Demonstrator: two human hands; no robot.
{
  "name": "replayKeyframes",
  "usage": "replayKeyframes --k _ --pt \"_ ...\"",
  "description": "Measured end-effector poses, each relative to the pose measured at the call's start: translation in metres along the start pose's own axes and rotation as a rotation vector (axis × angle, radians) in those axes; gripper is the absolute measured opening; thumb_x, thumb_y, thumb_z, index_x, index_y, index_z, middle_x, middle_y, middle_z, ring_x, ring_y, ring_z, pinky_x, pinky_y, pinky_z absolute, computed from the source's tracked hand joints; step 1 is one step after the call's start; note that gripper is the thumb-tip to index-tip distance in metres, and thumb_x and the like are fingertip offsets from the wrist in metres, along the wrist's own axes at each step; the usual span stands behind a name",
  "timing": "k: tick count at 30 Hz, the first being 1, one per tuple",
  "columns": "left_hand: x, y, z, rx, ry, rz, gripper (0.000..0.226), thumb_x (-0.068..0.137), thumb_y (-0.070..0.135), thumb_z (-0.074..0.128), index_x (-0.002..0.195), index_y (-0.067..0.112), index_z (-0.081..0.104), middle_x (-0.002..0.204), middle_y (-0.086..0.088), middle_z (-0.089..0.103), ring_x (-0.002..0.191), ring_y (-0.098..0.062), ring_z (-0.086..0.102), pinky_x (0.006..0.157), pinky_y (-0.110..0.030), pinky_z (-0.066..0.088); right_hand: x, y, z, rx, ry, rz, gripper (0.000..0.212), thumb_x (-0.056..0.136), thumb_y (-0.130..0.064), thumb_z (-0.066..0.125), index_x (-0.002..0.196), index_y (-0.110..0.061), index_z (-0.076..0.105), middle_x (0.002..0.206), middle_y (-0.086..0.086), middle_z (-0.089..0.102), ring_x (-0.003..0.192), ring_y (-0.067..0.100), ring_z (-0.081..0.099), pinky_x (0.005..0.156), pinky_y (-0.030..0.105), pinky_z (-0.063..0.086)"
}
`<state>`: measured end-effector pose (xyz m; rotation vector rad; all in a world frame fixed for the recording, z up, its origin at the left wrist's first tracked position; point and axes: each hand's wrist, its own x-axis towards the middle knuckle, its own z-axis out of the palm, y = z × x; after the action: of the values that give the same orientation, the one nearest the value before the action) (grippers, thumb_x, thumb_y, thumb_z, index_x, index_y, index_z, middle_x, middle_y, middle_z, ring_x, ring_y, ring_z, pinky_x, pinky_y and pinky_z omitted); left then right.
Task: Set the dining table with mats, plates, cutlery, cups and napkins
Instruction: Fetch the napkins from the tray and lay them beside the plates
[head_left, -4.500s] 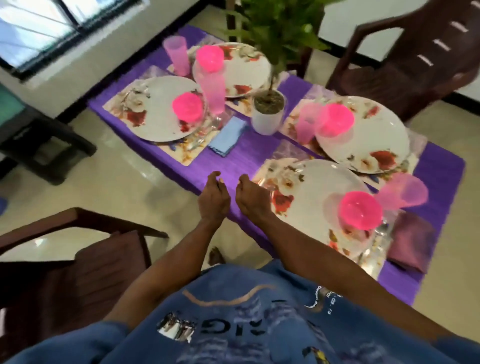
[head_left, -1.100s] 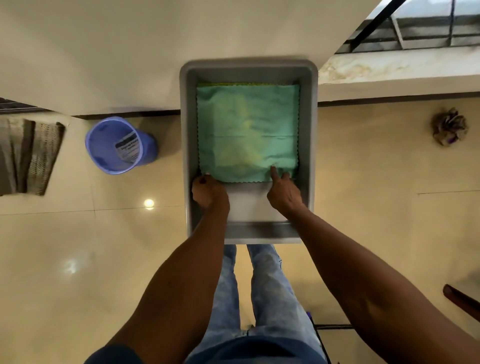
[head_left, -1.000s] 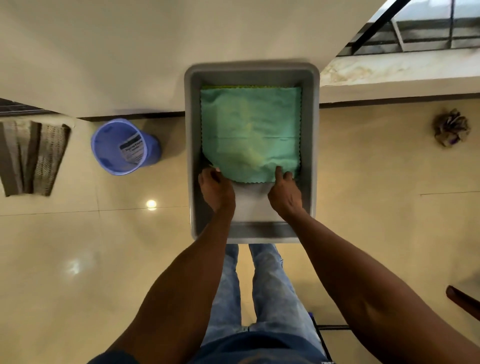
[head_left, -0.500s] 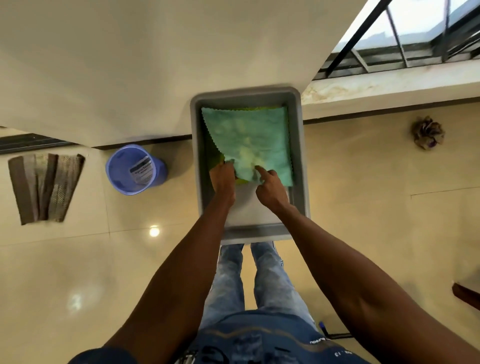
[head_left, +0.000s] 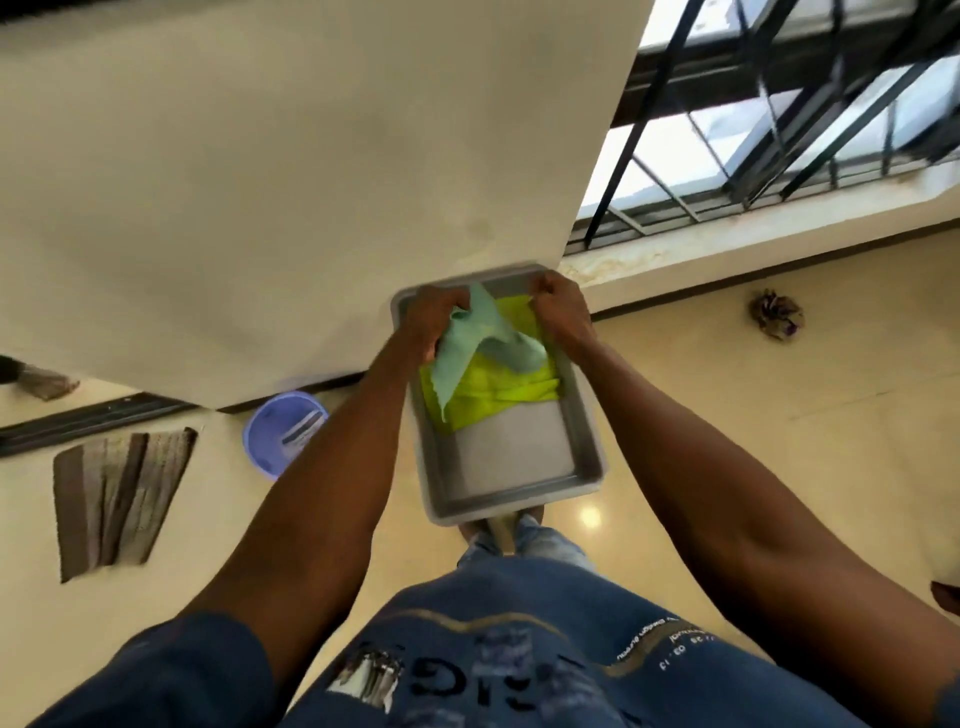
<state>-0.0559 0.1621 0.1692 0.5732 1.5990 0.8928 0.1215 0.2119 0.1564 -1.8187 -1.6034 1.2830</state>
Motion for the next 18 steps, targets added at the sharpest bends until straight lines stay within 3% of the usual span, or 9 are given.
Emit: replayKeyframes --k 2,4,6,8,12,15,18 --pt "-0.013 0.031 -0.010 0.314 -0.191 0.077 0.006 0.054 0.022 0.063 0.055 0.017 0.065 0.061 -0.006 0.057 0.058 -0.016 0.054 0.061 -0.027 0.046 -0.006 -0.028 -0.016 -0.021 -0.123 -0.102 0.050 0.078 0.009 0.053 0.124 -0.007 0.063 0.121 0.014 0.065 0.105 0.024 0.061 0.075 0.019 0.046" --pt "-0.020 0.062 -0.017 0.726 -0.401 0.241 0.021 0.055 0.031 0.063 0.063 0.012 0.059 0.069 -0.008 0.054 0.067 -0.018 0.048 0.066 -0.032 0.042 -0.015 -0.050 -0.029 -0.127 -0.260 -0.219 0.067 0.076 0.017 0.054 0.138 -0.008 0.053 0.133 0.007 0.056 0.116 0.017 0.052 0.073 0.007 0.040" --pt "-0.032 0.093 -0.018 0.998 -0.486 0.318 0.018 0.060 0.026 0.062 0.057 0.013 0.051 0.060 -0.001 0.046 0.063 -0.016 0.039 0.062 -0.035 0.034 -0.029 -0.068 -0.035 -0.240 -0.354 -0.272 0.074 0.075 0.015 0.056 0.142 -0.015 0.049 0.126 -0.003 0.052 0.114 0.008 0.045 0.077 0.009 0.036" --pt "-0.050 0.120 -0.015 1.130 -0.475 0.375 0.016 0.057 0.026 0.057 0.053 0.014 0.047 0.053 0.008 0.044 0.061 -0.013 0.036 0.061 -0.035 0.032 -0.037 -0.079 -0.037 -0.334 -0.403 -0.249 0.067 0.073 0.009 0.064 0.136 -0.012 0.055 0.119 -0.002 0.058 0.107 0.014 0.053 0.078 0.016 0.039" --pt "-0.071 0.155 -0.019 1.146 -0.360 0.479 0.014 0.072 0.027 0.063 0.073 0.013 0.061 0.069 0.001 0.059 0.068 -0.012 0.046 0.060 -0.023 0.037 -0.038 -0.081 -0.041 -0.454 -0.228 -0.258 0.031 0.070 -0.016 0.078 0.100 -0.017 0.074 0.106 0.009 0.069 0.103 0.027 0.061 0.083 0.033 0.049" --pt "-0.072 0.161 -0.037 0.957 -0.141 0.577 0.051 0.086 0.028 0.073 0.050 0.016 0.040 0.043 0.010 0.035 0.044 -0.004 0.032 0.048 -0.023 0.025 -0.038 -0.075 -0.058 -0.470 -0.088 -0.254 0.020 0.075 -0.019 0.078 0.093 -0.010 0.073 0.091 0.008 0.064 0.092 0.028 0.060 0.074 0.032 0.047" --pt "-0.076 0.154 -0.049 0.741 0.071 0.645 0.060 0.082 0.031 0.078 0.047 0.016 0.032 0.038 0.011 0.027 0.038 -0.004 0.027 0.042 -0.021 0.018 -0.043 -0.065 -0.075 -0.430 0.037 -0.245 0.012 0.077 -0.017 0.076 0.087 -0.014 0.070 0.087 0.004 0.063 0.092 0.029 0.062 0.081 0.041 0.053"
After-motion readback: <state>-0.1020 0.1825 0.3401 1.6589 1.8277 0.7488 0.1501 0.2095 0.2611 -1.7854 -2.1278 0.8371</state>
